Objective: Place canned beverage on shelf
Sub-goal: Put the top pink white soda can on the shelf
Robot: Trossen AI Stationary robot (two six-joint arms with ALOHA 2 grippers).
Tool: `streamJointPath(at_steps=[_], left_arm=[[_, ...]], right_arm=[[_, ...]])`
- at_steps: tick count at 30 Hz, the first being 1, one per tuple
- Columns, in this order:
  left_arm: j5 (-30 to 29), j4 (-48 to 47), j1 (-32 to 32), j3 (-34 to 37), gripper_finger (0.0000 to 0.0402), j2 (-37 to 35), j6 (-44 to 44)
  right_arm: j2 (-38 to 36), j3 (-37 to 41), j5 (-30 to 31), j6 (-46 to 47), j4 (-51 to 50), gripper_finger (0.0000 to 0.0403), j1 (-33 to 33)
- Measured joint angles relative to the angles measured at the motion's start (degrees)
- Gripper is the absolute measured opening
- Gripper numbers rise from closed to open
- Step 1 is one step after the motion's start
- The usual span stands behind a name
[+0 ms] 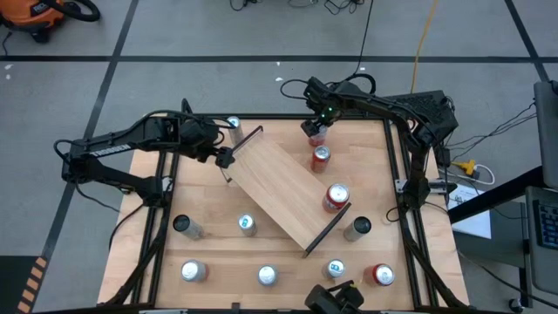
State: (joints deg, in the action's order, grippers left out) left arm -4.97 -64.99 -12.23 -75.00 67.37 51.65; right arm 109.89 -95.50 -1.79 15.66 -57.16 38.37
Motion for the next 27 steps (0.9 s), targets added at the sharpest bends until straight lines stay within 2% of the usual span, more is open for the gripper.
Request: streamJointPath(at_steps=[27], left_arm=[[-0.3, 0.2, 0.0, 0.0, 0.0397, 0.0, 0.3]], right_arm=[[0.1, 0.0, -2.8, -5.9, 1.6, 0.0334, 0.2]])
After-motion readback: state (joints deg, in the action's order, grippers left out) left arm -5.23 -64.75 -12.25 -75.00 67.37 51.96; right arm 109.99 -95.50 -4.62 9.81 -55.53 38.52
